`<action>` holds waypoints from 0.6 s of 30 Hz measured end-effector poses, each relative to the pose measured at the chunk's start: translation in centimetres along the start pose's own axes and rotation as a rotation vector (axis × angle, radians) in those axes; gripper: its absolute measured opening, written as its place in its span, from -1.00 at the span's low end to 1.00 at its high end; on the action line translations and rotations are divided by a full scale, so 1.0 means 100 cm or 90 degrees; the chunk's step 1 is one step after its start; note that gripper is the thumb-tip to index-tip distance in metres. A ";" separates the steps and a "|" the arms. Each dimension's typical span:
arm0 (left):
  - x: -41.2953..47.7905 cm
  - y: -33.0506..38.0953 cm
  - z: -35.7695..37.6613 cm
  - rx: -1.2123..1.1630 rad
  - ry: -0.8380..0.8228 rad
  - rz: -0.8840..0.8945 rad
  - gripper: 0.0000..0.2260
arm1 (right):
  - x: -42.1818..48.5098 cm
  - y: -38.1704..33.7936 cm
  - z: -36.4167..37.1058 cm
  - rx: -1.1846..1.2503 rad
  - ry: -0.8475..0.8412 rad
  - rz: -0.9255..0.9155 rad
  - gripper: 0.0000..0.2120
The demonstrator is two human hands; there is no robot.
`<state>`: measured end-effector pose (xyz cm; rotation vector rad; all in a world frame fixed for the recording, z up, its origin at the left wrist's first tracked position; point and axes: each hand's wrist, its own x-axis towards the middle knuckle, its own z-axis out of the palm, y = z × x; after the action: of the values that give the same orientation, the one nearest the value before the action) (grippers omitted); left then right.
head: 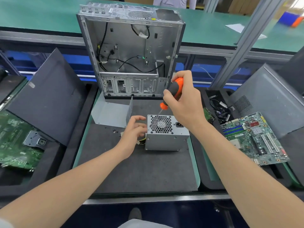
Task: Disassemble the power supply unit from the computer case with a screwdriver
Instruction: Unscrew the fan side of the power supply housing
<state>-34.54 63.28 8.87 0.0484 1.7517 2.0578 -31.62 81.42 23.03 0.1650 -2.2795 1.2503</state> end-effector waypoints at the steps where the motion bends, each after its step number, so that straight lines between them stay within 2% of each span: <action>1: -0.002 0.000 0.000 0.003 0.002 0.001 -0.61 | -0.001 -0.001 -0.001 -0.007 -0.003 -0.007 -0.73; 4: -0.004 0.001 0.004 0.023 0.010 0.005 -0.59 | -0.002 -0.003 -0.002 -0.044 0.012 -0.032 -0.73; 11: 0.005 0.017 0.017 0.067 0.010 -0.060 -0.74 | 0.005 -0.004 0.002 -0.098 -0.001 -0.077 -0.71; 18: 0.013 0.025 0.021 -0.004 0.040 -0.131 -0.78 | 0.009 0.000 0.007 -0.093 -0.005 -0.076 -0.72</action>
<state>-35.82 65.44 11.35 -0.1928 1.7090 1.9353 -32.68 80.93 23.18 0.2492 -2.3212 1.0221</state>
